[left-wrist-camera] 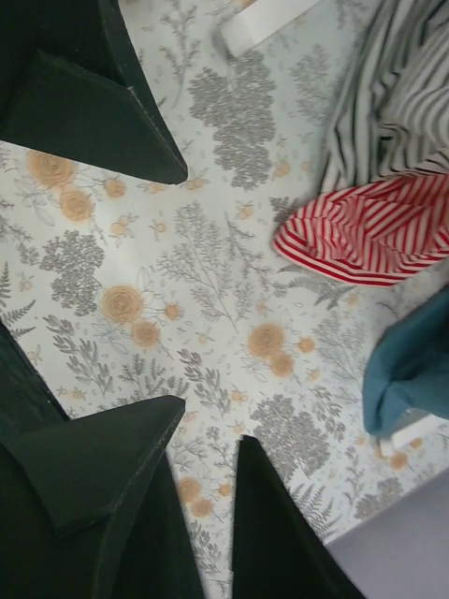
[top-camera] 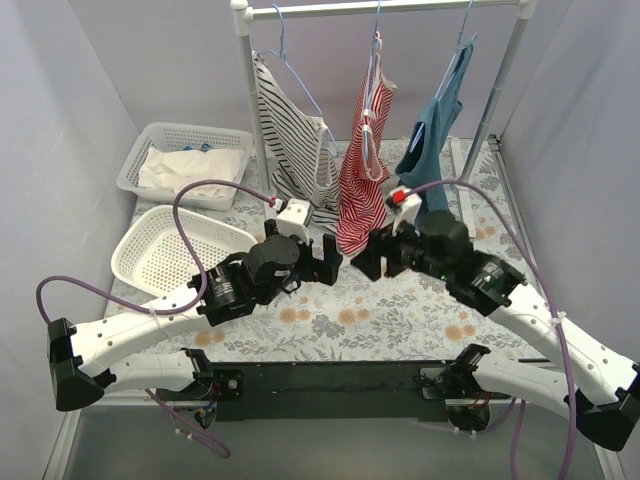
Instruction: Place the tank top on the hanger
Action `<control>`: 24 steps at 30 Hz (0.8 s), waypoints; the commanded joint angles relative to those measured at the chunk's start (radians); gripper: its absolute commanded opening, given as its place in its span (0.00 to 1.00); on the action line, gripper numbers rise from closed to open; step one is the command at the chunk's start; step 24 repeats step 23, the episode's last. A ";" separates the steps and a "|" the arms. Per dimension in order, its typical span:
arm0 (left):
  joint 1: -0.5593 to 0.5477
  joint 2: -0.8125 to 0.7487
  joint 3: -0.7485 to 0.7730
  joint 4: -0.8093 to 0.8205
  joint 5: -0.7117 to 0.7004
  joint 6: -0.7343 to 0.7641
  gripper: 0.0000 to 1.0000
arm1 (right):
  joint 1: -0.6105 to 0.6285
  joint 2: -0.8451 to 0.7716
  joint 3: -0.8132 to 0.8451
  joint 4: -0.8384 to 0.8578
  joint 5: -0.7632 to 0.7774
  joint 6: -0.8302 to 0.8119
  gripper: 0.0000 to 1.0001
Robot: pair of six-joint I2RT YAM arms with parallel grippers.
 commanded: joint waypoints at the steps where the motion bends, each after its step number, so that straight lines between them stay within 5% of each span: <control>1: -0.001 -0.040 -0.064 -0.066 0.004 -0.200 0.98 | 0.124 -0.091 -0.224 0.191 0.110 0.055 0.71; 8: -0.001 -0.036 -0.163 -0.101 0.000 -0.363 0.98 | 0.129 -0.173 -0.471 0.341 0.188 0.028 0.76; 24: -0.001 -0.040 -0.193 -0.031 -0.034 -0.323 0.98 | 0.129 -0.232 -0.474 0.323 0.262 -0.057 0.81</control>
